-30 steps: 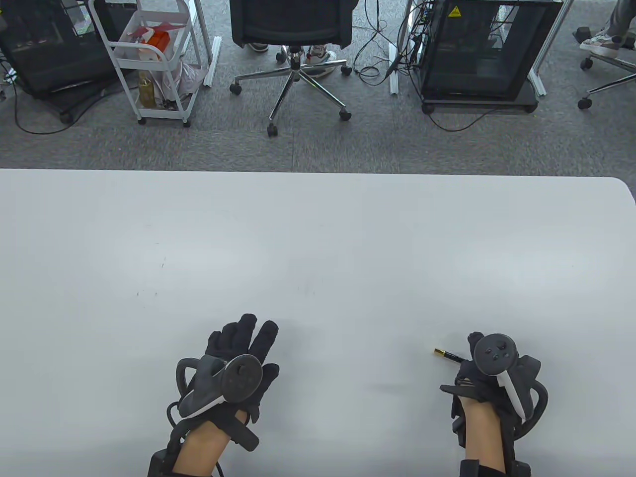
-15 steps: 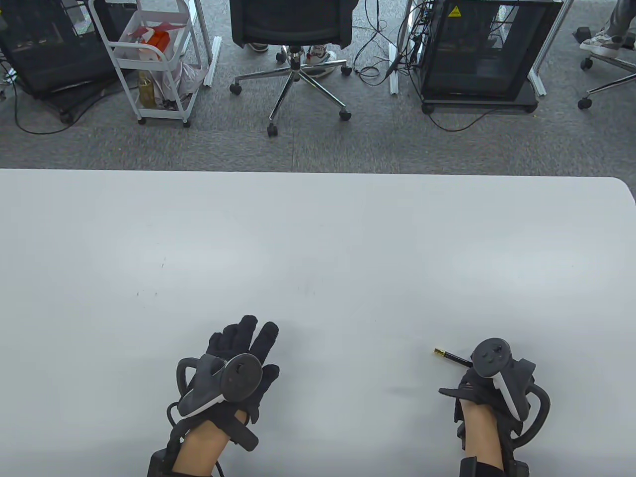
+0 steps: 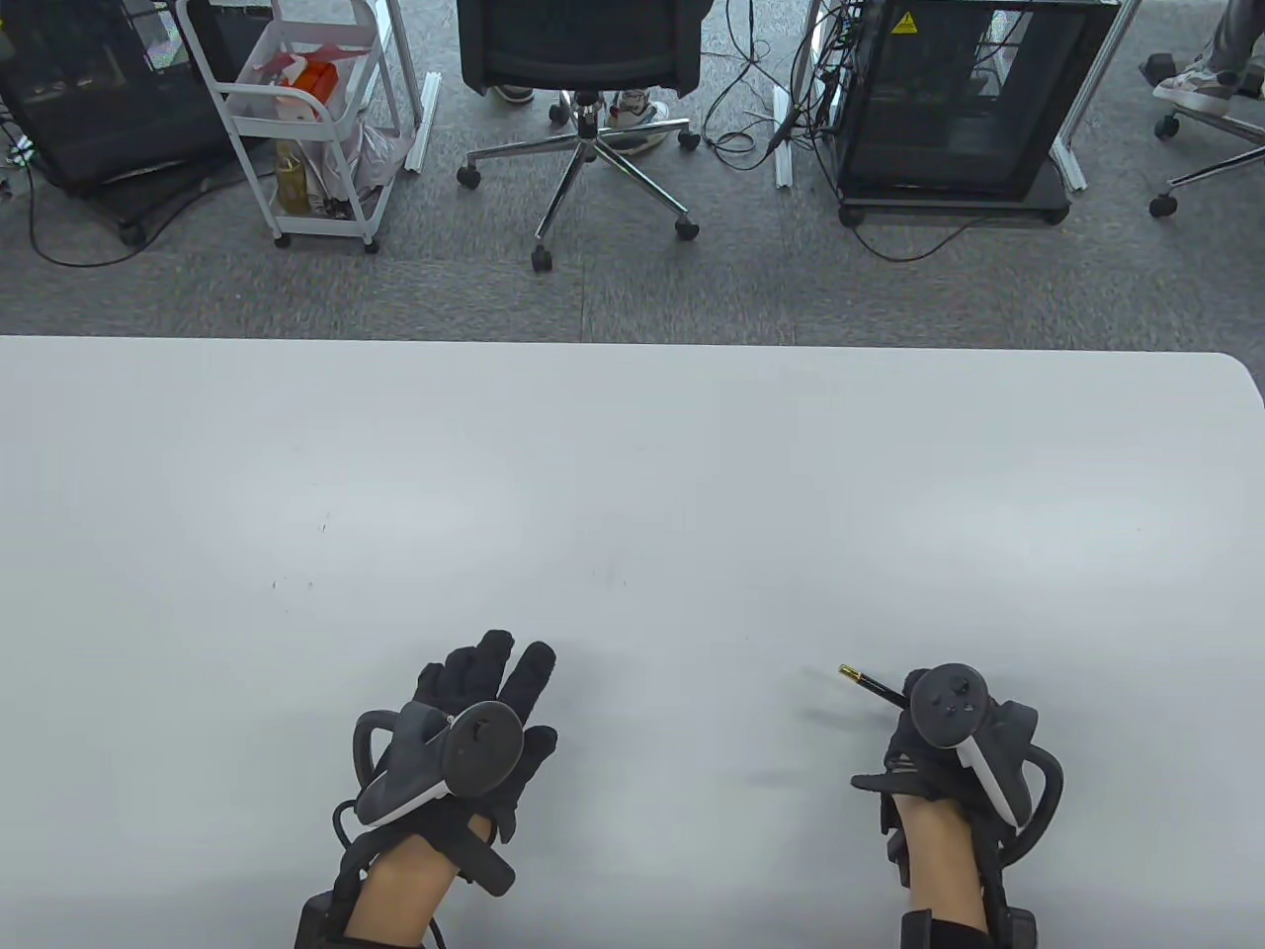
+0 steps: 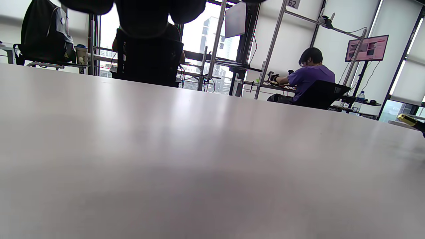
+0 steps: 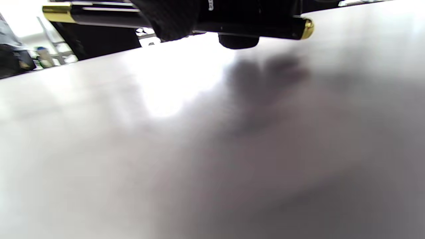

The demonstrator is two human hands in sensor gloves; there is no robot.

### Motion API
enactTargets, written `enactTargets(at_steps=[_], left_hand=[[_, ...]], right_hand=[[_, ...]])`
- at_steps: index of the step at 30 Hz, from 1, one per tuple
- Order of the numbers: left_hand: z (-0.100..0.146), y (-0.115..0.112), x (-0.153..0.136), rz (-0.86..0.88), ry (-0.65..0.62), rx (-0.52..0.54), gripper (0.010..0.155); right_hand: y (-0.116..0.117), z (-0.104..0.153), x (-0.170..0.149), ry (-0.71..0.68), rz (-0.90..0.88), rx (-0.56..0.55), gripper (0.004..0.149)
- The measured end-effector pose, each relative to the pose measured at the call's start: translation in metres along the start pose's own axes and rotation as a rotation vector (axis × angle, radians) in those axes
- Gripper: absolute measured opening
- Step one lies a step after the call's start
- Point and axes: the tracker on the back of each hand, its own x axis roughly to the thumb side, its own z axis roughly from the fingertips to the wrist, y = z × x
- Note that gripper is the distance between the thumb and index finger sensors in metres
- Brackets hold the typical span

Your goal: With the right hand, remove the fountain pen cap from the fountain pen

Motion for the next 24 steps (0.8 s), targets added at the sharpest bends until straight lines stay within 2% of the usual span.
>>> enactTargets(at_steps=[5, 8, 12, 15, 21, 24], left_hand=[[-0.001, -0.002, 0.006, -0.027, -0.019, -0.007, 0.072], [0.0, -0.003, 0.014, -0.058, -0.04, -0.003, 0.072], [-0.001, -0.004, 0.028, -0.084, -0.085, 0.006, 0.071], [0.0, -0.004, 0.05, -0.102, -0.165, 0.036, 0.07], [0.0, -0.007, 0.088, -0.167, -0.276, 0.073, 0.071], [0.0, -0.012, 0.098, -0.221, -0.297, 0.028, 0.077]], right_hand=[[0.0, 0.005, 0.036, -0.29, -0.039, 0.032, 0.05], [0.004, 0.011, 0.054, -0.408, -0.099, 0.058, 0.05], [0.009, 0.017, 0.074, -0.527, -0.19, 0.143, 0.05], [0.014, 0.026, 0.097, -0.627, -0.25, 0.211, 0.05], [0.021, 0.048, 0.137, -0.797, -0.267, 0.32, 0.05], [0.024, 0.058, 0.154, -0.855, -0.261, 0.357, 0.05]])
